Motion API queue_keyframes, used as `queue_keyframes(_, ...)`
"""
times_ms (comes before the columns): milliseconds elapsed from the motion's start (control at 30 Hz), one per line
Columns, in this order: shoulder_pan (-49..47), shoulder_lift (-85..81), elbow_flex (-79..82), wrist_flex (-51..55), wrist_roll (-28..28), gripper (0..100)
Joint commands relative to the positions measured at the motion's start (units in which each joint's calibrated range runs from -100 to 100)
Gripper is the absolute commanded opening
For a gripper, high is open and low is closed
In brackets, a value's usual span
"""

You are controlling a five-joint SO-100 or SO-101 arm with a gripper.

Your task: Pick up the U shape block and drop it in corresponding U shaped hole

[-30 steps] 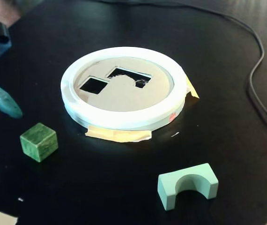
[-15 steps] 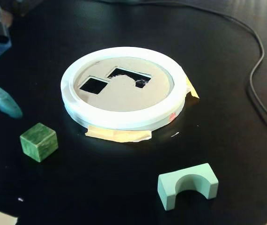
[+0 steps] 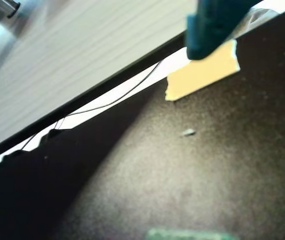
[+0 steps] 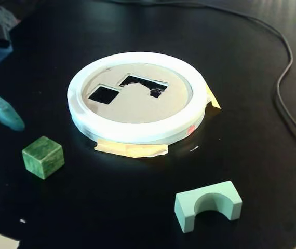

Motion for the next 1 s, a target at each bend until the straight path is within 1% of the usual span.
queue_keyframes(0,-1.1,-0.1,4.6,0.7,0.1,75)
queue_keyframes(100,0.4,-0.1,4.6,0.7,0.1,76)
queue_keyframes(400,0.4,-0.1,4.6,0.7,0.1,75)
queue_keyframes(767,0.5,-0.1,3.6,-0.1,0.0,77)
queue_keyframes(800,0.5,-0.1,3.6,-1.4,0.0,77)
queue_keyframes(900,-1.1,-0.1,3.5,-11.2,-0.1,77)
queue_keyframes(967,-1.4,-0.1,3.5,-16.9,-1.5,77)
